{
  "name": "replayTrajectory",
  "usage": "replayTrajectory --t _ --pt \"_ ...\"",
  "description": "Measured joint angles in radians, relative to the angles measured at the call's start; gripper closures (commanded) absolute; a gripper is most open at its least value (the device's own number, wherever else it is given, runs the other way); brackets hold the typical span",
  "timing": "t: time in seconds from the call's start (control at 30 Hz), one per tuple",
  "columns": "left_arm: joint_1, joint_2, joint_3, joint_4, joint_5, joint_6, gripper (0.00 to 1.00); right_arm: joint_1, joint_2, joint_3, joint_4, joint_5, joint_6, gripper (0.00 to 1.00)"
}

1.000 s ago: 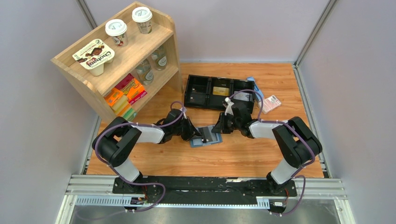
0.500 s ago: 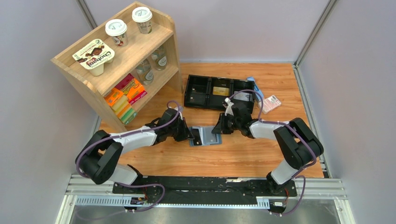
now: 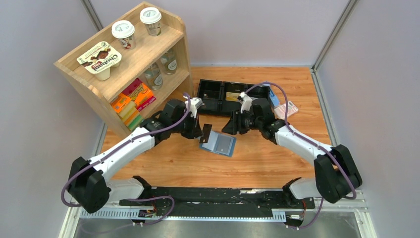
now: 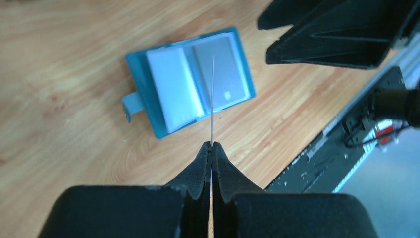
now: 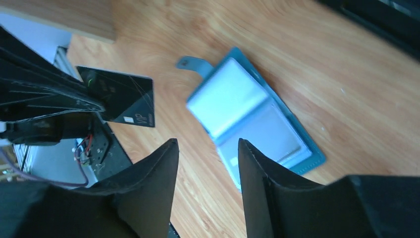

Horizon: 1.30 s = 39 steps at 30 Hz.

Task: Take the credit cards out of the card holder
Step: Place the credit card in the storage box.

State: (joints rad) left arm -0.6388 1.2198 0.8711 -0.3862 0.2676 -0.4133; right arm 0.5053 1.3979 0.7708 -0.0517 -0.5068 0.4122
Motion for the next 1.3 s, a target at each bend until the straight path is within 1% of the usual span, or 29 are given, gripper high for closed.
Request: replayTrajectory --t 0.1,0.17,0.37,0.53,0.63,0.73,0.83,0.87,0.93,0.97,1.0,1.03,1.07,1.1,1.17,1.3 --pt "0.000 -0.006 0.074 -0.069 0.079 0.113 1.00 0.000 -0.060 0.031 -0.019 -0.054 -0.054 0.36" --pt "0.000 -0.008 0.120 -0.116 0.138 0.183 1.00 0.000 -0.097 0.047 -0.032 -0.092 -0.094 0.33" --pt "0.000 -0.008 0.228 -0.260 0.292 0.358 1.00 0.005 -0.151 0.115 -0.093 -0.210 -0.224 0.34" --pt "-0.001 -0.008 0.288 -0.344 0.377 0.441 1.00 0.028 -0.150 0.159 -0.143 -0.332 -0.311 0.40" --pt "-0.001 -0.007 0.299 -0.369 0.407 0.466 1.00 0.056 -0.140 0.191 -0.179 -0.389 -0.352 0.51" --pt "-0.001 -0.006 0.301 -0.391 0.430 0.480 1.00 0.076 -0.121 0.211 -0.193 -0.431 -0.385 0.72" --pt "-0.001 -0.004 0.303 -0.410 0.439 0.490 1.00 0.080 -0.108 0.216 -0.199 -0.460 -0.399 1.00" --pt "-0.001 -0.003 0.304 -0.411 0.439 0.491 0.98 0.080 -0.104 0.217 -0.201 -0.469 -0.404 1.00" --pt "0.000 -0.003 0.305 -0.416 0.426 0.492 0.90 0.080 -0.100 0.219 -0.213 -0.492 -0.408 1.00" --pt "0.000 -0.003 0.306 -0.416 0.414 0.490 0.83 0.080 -0.100 0.219 -0.216 -0.497 -0.409 1.00" --pt "0.000 -0.004 0.306 -0.416 0.400 0.489 0.79 0.080 -0.099 0.219 -0.216 -0.499 -0.409 1.00" --pt "-0.001 -0.005 0.306 -0.410 0.375 0.481 0.71 0.080 -0.097 0.219 -0.216 -0.499 -0.406 1.00" --pt "-0.001 -0.008 0.306 -0.402 0.337 0.471 0.67 0.080 -0.094 0.219 -0.216 -0.496 -0.397 1.00" --pt "-0.001 -0.013 0.305 -0.387 0.292 0.454 0.60 0.079 -0.090 0.219 -0.214 -0.487 -0.384 1.00" --pt "-0.002 -0.038 0.295 -0.349 0.180 0.412 0.54 0.072 -0.089 0.207 -0.188 -0.455 -0.341 1.00" --pt "0.000 -0.138 0.232 -0.259 -0.024 0.315 0.49 0.036 -0.089 0.122 -0.057 -0.376 -0.199 1.00"
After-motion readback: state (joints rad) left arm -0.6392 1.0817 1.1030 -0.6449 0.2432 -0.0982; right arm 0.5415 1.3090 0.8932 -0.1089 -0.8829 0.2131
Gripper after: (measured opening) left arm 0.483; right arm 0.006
